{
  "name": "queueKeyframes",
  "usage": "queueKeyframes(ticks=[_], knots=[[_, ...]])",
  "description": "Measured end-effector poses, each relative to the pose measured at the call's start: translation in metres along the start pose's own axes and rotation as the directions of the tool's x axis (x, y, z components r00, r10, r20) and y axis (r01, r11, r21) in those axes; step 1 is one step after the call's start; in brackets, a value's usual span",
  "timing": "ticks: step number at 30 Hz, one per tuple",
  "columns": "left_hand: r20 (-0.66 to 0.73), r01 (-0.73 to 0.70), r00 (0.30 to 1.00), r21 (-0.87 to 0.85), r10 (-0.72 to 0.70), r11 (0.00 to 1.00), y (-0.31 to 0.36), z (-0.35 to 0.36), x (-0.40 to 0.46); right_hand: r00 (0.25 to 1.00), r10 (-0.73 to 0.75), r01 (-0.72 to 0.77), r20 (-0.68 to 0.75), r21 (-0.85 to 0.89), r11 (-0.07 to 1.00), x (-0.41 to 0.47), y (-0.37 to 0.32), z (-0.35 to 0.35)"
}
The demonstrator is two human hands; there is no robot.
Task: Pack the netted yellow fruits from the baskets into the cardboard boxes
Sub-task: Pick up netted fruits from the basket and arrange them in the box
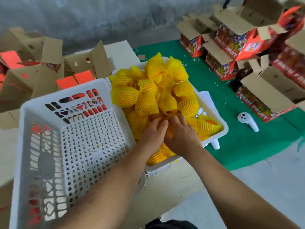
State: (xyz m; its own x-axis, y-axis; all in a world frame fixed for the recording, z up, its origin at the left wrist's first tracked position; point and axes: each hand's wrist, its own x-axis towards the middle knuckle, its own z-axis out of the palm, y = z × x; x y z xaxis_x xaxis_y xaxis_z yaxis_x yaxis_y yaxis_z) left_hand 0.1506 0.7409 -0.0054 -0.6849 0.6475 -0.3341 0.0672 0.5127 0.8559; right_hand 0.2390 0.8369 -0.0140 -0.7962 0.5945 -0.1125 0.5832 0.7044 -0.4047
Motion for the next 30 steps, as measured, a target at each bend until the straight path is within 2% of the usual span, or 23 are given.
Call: queueKeyframes(ticks=[3,6,8,10,12,14,17,18,19,20,21,22,23,24,26,28,30], knots=[[0.015,0.003,1.0,-0.13,-0.001,0.992,-0.004,0.004,-0.001,0.986,-0.072,0.092,-0.149,0.137,0.986,-0.006,0.003,0.001],[0.011,-0.051,0.999,-0.151,0.053,0.987,-0.007,0.007,0.0,0.946,-0.108,0.194,-0.306,0.267,0.944,-0.014,0.009,0.002],[-0.008,-0.052,0.999,-0.157,0.051,0.986,-0.008,0.007,0.0,0.948,-0.101,0.19,-0.302,0.284,0.94,-0.016,0.011,0.002],[-0.023,-0.048,0.999,-0.225,0.044,0.973,-0.01,0.007,0.0,0.968,-0.074,0.146,-0.241,0.296,0.944,-0.011,0.01,-0.001],[-0.034,-0.049,0.999,-0.299,0.04,0.953,-0.009,0.007,-0.002,0.963,-0.105,0.191,-0.247,0.355,0.915,-0.01,0.011,-0.006],[-0.064,-0.08,0.996,-0.368,0.061,0.926,-0.005,0.006,-0.006,0.944,-0.129,0.268,-0.305,0.477,0.837,-0.016,0.011,-0.01],[-0.118,-0.109,0.992,-0.524,0.054,0.845,-0.002,0.0,-0.012,0.934,-0.165,0.347,-0.317,0.699,0.626,-0.02,0.011,-0.021],[-0.107,-0.097,0.993,-0.576,0.043,0.812,-0.002,-0.003,-0.013,0.924,-0.162,0.367,-0.345,0.693,0.621,-0.013,0.015,-0.025],[-0.082,-0.07,0.996,-0.61,0.025,0.789,-0.003,-0.006,-0.013,0.914,-0.146,0.363,-0.379,0.602,0.711,0.0,0.022,-0.031],[-0.049,-0.033,0.999,-0.633,0.003,0.773,-0.005,-0.009,-0.014,0.918,-0.14,0.304,-0.37,0.433,0.848,0.017,0.031,-0.037],[-0.018,0.0,1.0,-0.649,-0.015,0.761,-0.007,-0.01,-0.014,0.951,-0.135,0.191,-0.279,0.185,0.964,0.035,0.039,-0.043],[-0.006,0.017,1.0,-0.669,-0.029,0.743,-0.007,-0.011,-0.015,0.985,-0.098,0.088,-0.141,-0.075,0.993,0.048,0.046,-0.047],[-0.008,0.041,0.998,-0.709,-0.066,0.704,-0.006,-0.013,-0.015,0.997,-0.05,0.034,-0.055,-0.264,0.964,0.058,0.051,-0.048],[-0.02,0.07,0.991,-0.765,-0.132,0.641,-0.004,-0.015,-0.016,0.999,-0.028,0.009,-0.043,-0.379,0.925,0.065,0.055,-0.044],[-0.028,0.093,0.973,-0.857,-0.227,0.507,-0.007,-0.021,-0.016,0.994,-0.028,-0.026,-0.103,-0.486,0.873,0.075,0.059,-0.042],[-0.03,0.064,0.979,-0.892,-0.201,0.448,-0.012,-0.029,-0.02,0.987,-0.048,-0.036,-0.155,-0.496,0.867,0.077,0.064,-0.049],[-0.016,0.061,0.981,-0.923,-0.195,0.38,-0.014,-0.04,-0.028,0.984,-0.111,0.038,-0.137,-0.448,0.893,0.076,0.078,-0.058]])
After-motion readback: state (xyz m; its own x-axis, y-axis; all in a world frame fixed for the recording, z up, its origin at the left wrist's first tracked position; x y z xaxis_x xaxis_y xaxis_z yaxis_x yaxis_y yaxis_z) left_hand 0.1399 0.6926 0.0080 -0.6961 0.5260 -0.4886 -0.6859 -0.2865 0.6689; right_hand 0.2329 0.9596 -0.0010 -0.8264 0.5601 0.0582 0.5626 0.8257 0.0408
